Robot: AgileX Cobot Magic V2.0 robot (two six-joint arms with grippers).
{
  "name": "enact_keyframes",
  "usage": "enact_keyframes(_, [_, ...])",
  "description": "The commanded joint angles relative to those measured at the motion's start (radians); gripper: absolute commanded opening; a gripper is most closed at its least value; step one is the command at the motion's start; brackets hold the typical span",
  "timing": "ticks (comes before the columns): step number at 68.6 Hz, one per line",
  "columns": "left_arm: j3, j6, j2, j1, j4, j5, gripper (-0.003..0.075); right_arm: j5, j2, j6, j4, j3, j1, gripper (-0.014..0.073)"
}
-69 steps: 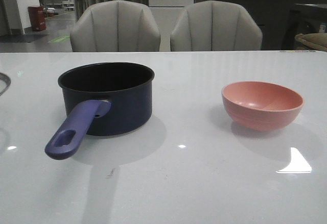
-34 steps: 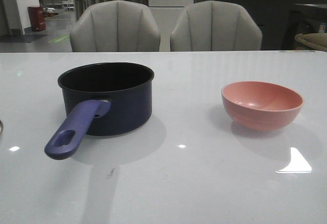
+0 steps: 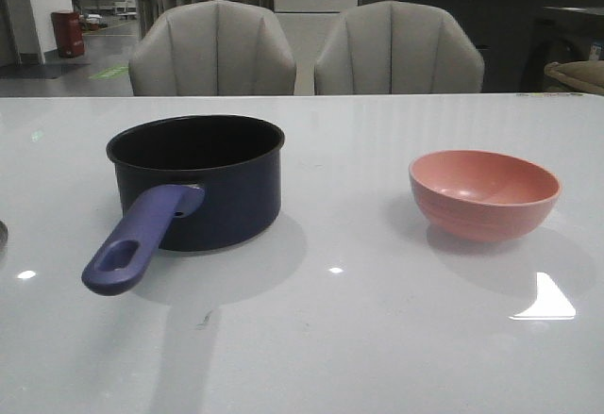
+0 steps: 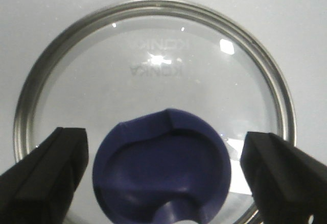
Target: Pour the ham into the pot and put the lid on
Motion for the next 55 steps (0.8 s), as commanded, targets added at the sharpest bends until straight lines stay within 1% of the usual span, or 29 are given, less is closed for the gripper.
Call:
enact_keyframes(1, [-0.029,0.006,-0.104,-0.026,0.014,-0.02,0.0638,-0.081,-0.019,-0.002,-0.01,-0.005,-0.007,0.015])
enact_keyframes(10, [-0.025,0.006,-0.211,-0.078,0.014,-0.015,0.0638,-0.081,-0.019,-0.002,-0.01,-0.005,-0.007,0.015])
enact_keyframes(17, [0.006,0.006,-0.31,-0.143,0.018,-0.033,0.0638,-0.081,-0.019,-0.002,-0.01,-0.005,-0.007,0.015])
enact_keyframes(25, [0.061,0.006,-0.437,-0.196,0.018,-0.056,0.0638,-0.081,-0.019,-0.002,-0.01,-0.005,-0.007,0.015])
enact_keyframes(41, [0.185,0.006,-0.659,-0.204,0.007,-0.1,0.0638,-0.081,-0.019,-0.002,-0.01,-0.005,-0.007,0.015])
enact_keyframes(55, [0.312,0.006,-0.894,-0.204,0.004,-0.265,0.0638,-0.081,-0.019,-0.002,-0.01,-0.005,-0.007,0.015])
